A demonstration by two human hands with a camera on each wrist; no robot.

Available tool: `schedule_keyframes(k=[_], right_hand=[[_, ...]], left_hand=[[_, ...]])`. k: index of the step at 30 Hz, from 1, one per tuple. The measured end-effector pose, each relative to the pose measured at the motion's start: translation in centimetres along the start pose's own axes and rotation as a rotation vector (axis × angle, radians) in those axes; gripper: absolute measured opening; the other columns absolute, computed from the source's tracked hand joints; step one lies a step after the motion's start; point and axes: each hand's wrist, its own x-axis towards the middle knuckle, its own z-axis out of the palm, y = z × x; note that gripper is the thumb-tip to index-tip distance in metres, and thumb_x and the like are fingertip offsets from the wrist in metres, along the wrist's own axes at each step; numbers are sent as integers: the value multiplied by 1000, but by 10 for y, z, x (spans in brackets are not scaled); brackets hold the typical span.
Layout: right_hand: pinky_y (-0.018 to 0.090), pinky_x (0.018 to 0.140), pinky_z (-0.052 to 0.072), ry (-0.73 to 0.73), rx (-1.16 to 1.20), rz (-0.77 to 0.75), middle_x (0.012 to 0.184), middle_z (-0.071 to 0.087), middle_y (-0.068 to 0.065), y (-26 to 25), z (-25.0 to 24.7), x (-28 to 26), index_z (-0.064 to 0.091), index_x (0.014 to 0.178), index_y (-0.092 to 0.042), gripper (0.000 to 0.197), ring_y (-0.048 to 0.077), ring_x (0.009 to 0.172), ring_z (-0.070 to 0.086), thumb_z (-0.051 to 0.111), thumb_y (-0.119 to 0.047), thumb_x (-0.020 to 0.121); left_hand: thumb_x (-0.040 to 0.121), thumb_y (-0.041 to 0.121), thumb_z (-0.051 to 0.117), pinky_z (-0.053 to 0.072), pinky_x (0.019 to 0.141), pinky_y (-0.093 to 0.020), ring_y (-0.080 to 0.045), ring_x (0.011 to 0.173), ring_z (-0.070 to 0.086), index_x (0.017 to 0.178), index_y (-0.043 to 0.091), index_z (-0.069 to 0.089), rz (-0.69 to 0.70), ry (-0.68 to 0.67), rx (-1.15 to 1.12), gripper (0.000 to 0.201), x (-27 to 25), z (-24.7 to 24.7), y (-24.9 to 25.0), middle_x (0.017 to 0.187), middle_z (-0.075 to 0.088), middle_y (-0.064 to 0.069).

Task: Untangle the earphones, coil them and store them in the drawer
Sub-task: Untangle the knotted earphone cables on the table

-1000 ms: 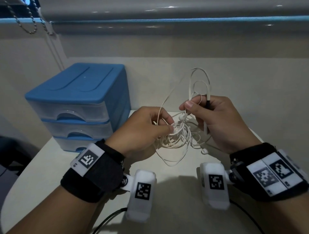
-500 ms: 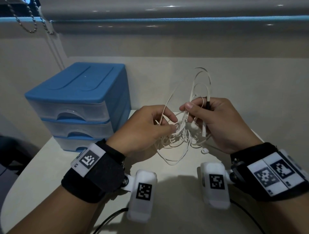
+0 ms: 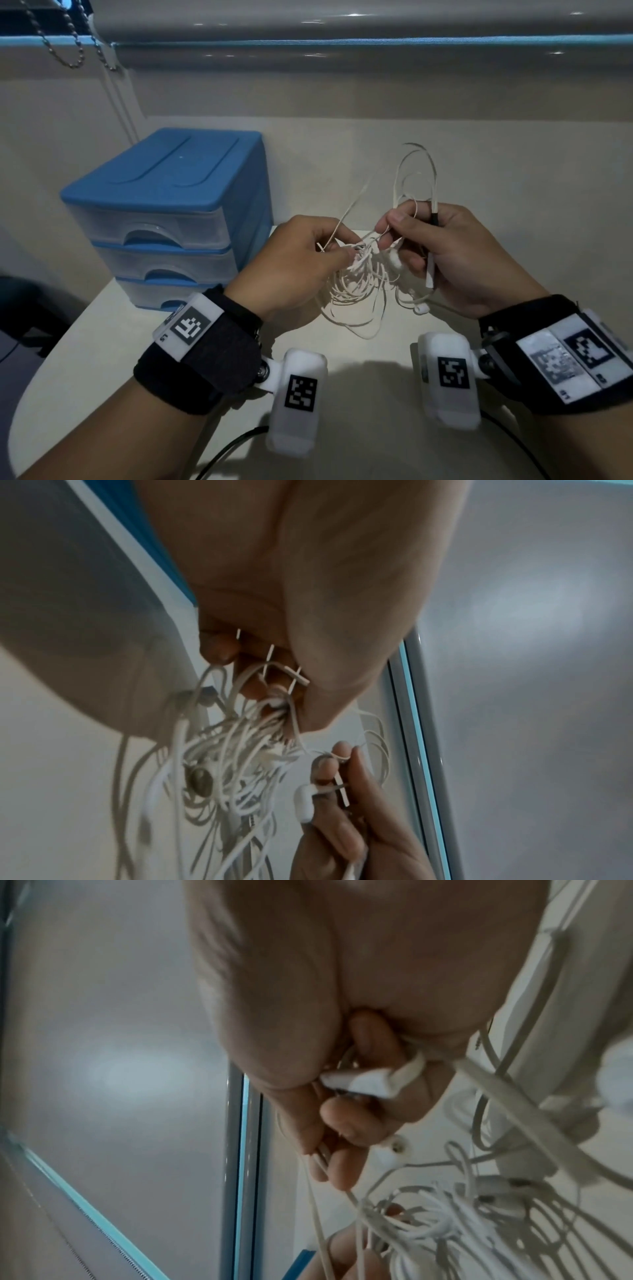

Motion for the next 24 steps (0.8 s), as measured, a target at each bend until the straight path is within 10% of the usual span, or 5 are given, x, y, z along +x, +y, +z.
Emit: schedule_keyframes(k=[6,11,15,18,24], right_hand=[[21,43,33,-40,54,101,77,66,12,0,1,0,61,88,-6,24,11,45,36,49,-16,105],[20,42,35,-52,105,106,85,69,17,-2,3,-1,63,90,-7,22,12,47,39,49,-15,105],[21,47,30,-52,74,95,90,73,15,-3,3,-1,64,97,-9,18,12,49,45,50,-17,104],[16,42,41,-45,129,105,90,74,16,-5,5,-2,63,99,-6,16,11,47,46,50,-14,104],[16,42,43,-38,174,100,98,74,20,-5,5,-4,63,106,-3,17,12,47,47,53,-16,101]], left_hand=[[92,20,75,45,65,-23,-4,60,54,103,25,77,3,-56,11,13,-4,1,3,67,62,10],[85,22,82,52,71,-28,-9,71,57,115,34,68,22,-116,-10,35,-6,1,6,100,67,2],[84,16,82,53,72,-24,-7,74,62,113,26,67,41,-144,-95,34,-7,1,10,92,66,10],[79,19,84,57,83,-41,-13,83,65,100,24,71,32,-82,-195,25,-5,1,8,98,69,-4],[82,22,85,47,67,-33,-18,69,56,86,18,75,93,97,-109,11,-3,1,5,80,71,-12]])
